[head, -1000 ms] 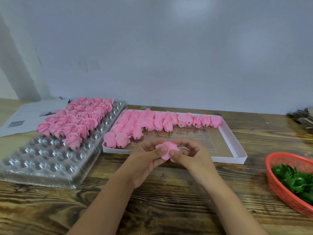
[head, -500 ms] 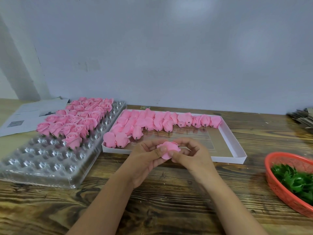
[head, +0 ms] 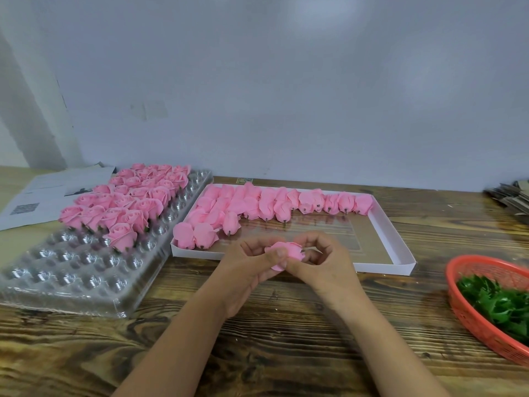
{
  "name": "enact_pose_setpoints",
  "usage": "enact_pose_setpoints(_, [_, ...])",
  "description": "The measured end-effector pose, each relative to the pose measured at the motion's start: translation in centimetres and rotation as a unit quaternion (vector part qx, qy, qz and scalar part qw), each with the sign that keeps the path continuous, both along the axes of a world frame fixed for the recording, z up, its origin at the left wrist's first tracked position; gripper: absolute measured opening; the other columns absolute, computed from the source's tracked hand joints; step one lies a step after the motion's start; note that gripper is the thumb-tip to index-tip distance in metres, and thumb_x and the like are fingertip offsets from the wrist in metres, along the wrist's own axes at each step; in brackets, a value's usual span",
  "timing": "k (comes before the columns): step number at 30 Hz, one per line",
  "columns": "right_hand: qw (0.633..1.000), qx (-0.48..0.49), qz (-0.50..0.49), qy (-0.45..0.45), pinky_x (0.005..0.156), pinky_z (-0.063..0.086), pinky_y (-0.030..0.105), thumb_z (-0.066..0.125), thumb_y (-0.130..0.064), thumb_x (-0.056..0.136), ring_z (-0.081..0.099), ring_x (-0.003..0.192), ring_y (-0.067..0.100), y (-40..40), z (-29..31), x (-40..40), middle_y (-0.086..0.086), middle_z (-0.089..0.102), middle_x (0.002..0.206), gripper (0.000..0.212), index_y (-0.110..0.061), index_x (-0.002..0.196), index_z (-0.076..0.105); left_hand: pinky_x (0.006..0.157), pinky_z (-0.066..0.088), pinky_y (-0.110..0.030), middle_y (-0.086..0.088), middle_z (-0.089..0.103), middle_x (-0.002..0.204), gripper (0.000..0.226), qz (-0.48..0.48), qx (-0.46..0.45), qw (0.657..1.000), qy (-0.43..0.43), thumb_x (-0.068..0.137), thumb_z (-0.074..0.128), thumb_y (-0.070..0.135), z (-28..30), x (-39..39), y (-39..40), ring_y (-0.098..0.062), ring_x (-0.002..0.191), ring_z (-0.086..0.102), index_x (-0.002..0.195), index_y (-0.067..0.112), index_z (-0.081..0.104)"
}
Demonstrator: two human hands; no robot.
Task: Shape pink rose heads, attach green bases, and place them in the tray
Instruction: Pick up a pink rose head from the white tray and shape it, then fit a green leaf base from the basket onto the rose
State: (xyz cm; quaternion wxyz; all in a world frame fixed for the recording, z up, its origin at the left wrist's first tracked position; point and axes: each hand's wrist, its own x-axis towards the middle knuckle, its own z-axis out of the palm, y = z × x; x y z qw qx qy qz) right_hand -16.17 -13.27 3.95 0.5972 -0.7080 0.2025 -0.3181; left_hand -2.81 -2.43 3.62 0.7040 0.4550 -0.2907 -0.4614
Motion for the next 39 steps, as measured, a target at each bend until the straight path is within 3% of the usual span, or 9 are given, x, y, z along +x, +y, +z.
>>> enact_pose_setpoints(3, [1.000,-0.006,0.003,0.000,0.065,0.056,0.027,0.087,-0.044,0.053,0.064,0.066,0.012,0.0,0.0,0.0,-0.002,0.072,0.078,0.042,-0.038,0.091,0.070,0.080,0.060,-0.026,-0.022,0.073,0.113,0.031,0.002,-0.002,1.000,0.014,0.084,0.074,0.008,-0.1,0.1,0.0,-0.023,0.099,0.074,0.113,-0.003,0.072])
enact_pose_setpoints(13, [1.000,-0.005,0.017,0.017,0.080,0.060,0.035,0.090,-0.043,0.052,0.072,0.087,0.023,0.1,0.7,-0.4,-0.005,0.074,0.100,0.050,-0.043,0.098,0.069,0.077,0.061,-0.026,-0.023,0.072,0.116,0.037,0.004,-0.011,1.000,0.025,0.085,0.070,0.007,0.1,0.3,0.0,-0.027,0.102,0.074,0.119,-0.008,0.066])
enact_pose_setpoints(16, [0.999,-0.009,0.005,0.054,0.077,0.056,0.026,0.091,-0.038,0.066,0.067,0.085,0.011,-0.2,1.3,-1.8,-0.010,0.066,0.110,0.059,-0.044,0.115,0.060,0.079,0.060,-0.026,-0.022,0.072,0.120,0.035,0.007,-0.020,0.999,0.031,0.085,0.069,0.008,0.0,0.4,0.0,-0.029,0.109,0.072,0.117,-0.005,0.068])
enact_pose_setpoints(19, [0.990,-0.056,-0.096,0.085,0.079,0.057,0.037,0.078,-0.022,0.083,0.063,0.080,0.013,-1.9,1.9,-5.5,-0.007,0.066,0.107,0.037,-0.040,0.111,0.062,0.077,0.061,-0.024,-0.020,0.072,0.119,0.034,0.022,-0.014,0.999,0.038,0.082,0.071,0.010,0.0,0.4,-0.2,-0.027,0.110,0.072,0.113,-0.002,0.071])
enact_pose_setpoints(24, [0.855,-0.293,-0.294,0.311,0.071,0.052,0.031,0.072,-0.021,0.083,0.068,0.077,0.012,-9.4,3.6,-15.1,-0.016,0.070,0.078,0.013,-0.033,0.085,0.070,0.076,0.061,-0.024,-0.020,0.073,0.118,0.025,0.028,-0.015,0.997,0.064,0.081,0.071,0.009,-0.1,0.3,-0.3,-0.025,0.108,0.072,0.104,0.002,0.076])
enact_pose_setpoints(27, [0.795,-0.236,-0.314,0.463,0.086,0.055,0.051,0.074,-0.015,0.082,0.067,0.086,0.031,-15.3,2.7,-19.1,0.004,0.070,0.084,0.012,-0.016,0.094,0.075,0.076,0.060,-0.023,-0.020,0.073,0.119,0.026,0.028,-0.019,0.997,0.064,0.081,0.071,0.010,-0.1,0.4,-0.3,-0.025,0.109,0.072,0.105,0.002,0.076])
enact_pose_setpoints(30, [0.751,-0.231,-0.223,0.577,0.090,0.053,0.040,0.074,-0.024,0.085,0.067,0.097,0.028,-17.6,1.3,-19.8,0.006,0.073,0.104,0.021,-0.021,0.106,0.072,0.078,0.061,-0.023,-0.020,0.072,0.120,0.032,0.026,-0.020,0.998,0.061,0.082,0.070,0.010,0.0,0.4,-0.3,-0.025,0.111,0.071,0.112,0.000,0.073])
enact_pose_setpoints(34, [0.730,-0.290,-0.156,0.599,0.092,0.048,0.031,0.068,-0.027,0.089,0.064,0.106,0.019,-17.7,0.6,-18.7,-0.003,0.070,0.119,0.031,-0.045,0.114,0.064,0.078,0.061,-0.024,-0.019,0.072,0.121,0.038,0.031,-0.013,0.997,0.063,0.082,0.069,0.010,0.1,0.4,-0.2,-0.025,0.112,0.071,0.117,-0.003,0.069])
enact_pose_setpoints(39, [0.724,-0.296,-0.246,0.573,0.061,0.045,0.029,0.078,-0.025,0.081,0.063,0.070,0.016,-19.1,1.3,-19.1,-0.009,0.064,0.069,0.033,-0.043,0.058,0.061,0.076,0.061,-0.023,-0.019,0.072,0.121,0.038,0.035,-0.006,0.997,0.061,0.081,0.069,0.010,0.3,0.3,-0.1,-0.024,0.109,0.072,0.116,-0.003,0.069])
